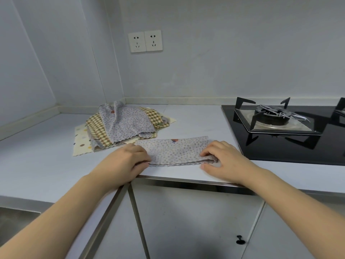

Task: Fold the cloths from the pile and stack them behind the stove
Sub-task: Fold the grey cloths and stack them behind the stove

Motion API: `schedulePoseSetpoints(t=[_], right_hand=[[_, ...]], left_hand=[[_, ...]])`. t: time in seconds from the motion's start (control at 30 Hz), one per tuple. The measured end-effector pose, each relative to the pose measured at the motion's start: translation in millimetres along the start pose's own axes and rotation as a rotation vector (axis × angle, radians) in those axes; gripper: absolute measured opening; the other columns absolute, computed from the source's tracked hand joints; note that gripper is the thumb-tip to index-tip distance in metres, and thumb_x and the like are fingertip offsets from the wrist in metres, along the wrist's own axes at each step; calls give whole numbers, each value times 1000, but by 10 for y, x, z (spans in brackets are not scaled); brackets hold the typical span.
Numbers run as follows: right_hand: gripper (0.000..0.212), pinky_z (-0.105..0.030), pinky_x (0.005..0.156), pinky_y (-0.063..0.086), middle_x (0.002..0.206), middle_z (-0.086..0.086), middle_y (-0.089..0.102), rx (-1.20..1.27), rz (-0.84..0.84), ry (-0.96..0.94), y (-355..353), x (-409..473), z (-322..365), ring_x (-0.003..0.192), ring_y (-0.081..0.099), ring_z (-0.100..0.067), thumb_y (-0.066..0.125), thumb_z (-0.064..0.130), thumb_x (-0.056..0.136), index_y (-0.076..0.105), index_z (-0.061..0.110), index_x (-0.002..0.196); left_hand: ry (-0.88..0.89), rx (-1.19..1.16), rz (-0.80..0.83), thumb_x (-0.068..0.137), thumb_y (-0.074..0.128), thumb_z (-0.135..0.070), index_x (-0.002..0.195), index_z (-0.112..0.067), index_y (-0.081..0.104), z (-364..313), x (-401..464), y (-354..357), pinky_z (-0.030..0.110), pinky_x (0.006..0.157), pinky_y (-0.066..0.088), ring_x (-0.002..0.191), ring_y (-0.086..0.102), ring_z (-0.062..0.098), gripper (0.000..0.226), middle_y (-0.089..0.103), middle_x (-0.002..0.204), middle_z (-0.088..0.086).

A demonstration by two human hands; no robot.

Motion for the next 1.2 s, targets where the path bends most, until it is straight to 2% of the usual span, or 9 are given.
schedulePoseSetpoints(t=[0.17, 0.33, 0.5, 0.6, 0.73, 0.9, 1.0, 1.1, 1.2], right_hand=[[40, -29, 100, 37, 113, 17, 48, -12, 6, -3, -2, -8, 14, 106, 40, -5, 57, 53, 86, 57, 30, 119], [48, -29, 101, 35, 120, 12, 50, -2, 15, 32, 10, -3, -15, 113, 41, -9, 58, 54, 87, 55, 25, 125], [16, -25, 84, 41, 102, 11, 59, 195, -43, 117, -1, 26, -43, 98, 53, -11, 63, 31, 91, 63, 25, 105], [6, -21, 71, 44, 87, 12, 67, 521, -164, 240, -52, -1, -93, 79, 59, -5, 67, 22, 88, 66, 28, 89], [4, -22, 72, 48, 77, 5, 70, 804, -250, 276, -140, -41, -64, 72, 63, -4, 68, 14, 87, 69, 17, 85], [7, -20, 73, 46, 73, 7, 66, 796, -205, 235, -263, -38, 57, 70, 59, -4, 66, 18, 89, 68, 16, 83], [9, -20, 73, 46, 76, 4, 63, 809, -241, 253, -347, -15, 90, 72, 56, -7, 64, 19, 90, 67, 12, 86], [10, -22, 73, 47, 76, 4, 65, 939, -310, 277, -442, 5, 121, 74, 56, -9, 62, 20, 91, 67, 14, 86], [10, -16, 63, 44, 73, 6, 64, 1099, -365, 301, -539, 20, 157, 68, 54, -6, 61, 18, 91, 66, 12, 87]], left_hand=[[-48, 39, -47, 96, 37, -30, 100, -18, 62, -37, 67, 62, 31, 73, 46, 85, 54, 17, 29, 58, 92, -6], [-353, -328, -152, 102, 38, -20, 100, -18, 51, -111, 83, 50, 38, 74, 43, 81, 53, 21, 13, 59, 87, 4], [-372, -506, -127, 95, 46, -24, 94, -28, 48, -179, 88, -43, 41, 70, 42, 76, 50, 20, 4, 56, 83, 4], [-364, -556, -154, 86, 54, -27, 94, -28, 50, -171, 95, -122, 36, 70, 41, 77, 50, 15, 9, 55, 84, -2], [-351, -626, -229, 90, 66, -25, 91, -19, 56, -123, 123, -252, 29, 62, 38, 64, 50, 6, 11, 56, 74, -6], [-400, -1154, -144, 50, 88, -48, 89, -10, 57, -56, 104, -430, 21, 56, 45, 67, 59, 11, 63, 62, 76, -1], [-394, -1357, -97, 41, 94, -46, 80, -16, 61, -49, 87, -469, 23, 60, 48, 72, 63, 15, 59, 65, 80, 4], [-343, -1459, -183, 43, 96, -42, 73, -16, 63, -35, 102, -486, 18, 53, 46, 60, 56, 11, 52, 60, 69, 2], [-315, -1468, -221, 47, 94, -43, 73, -15, 64, -22, 108, -496, 20, 53, 45, 56, 51, 14, 49, 55, 67, 6]])
Point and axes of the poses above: each hand's wrist, its own x-axis towards the middle knuckle, its own y-axis out of the palm, z = x × y, the point moved 1 cm from there along x, towards the middle knuckle
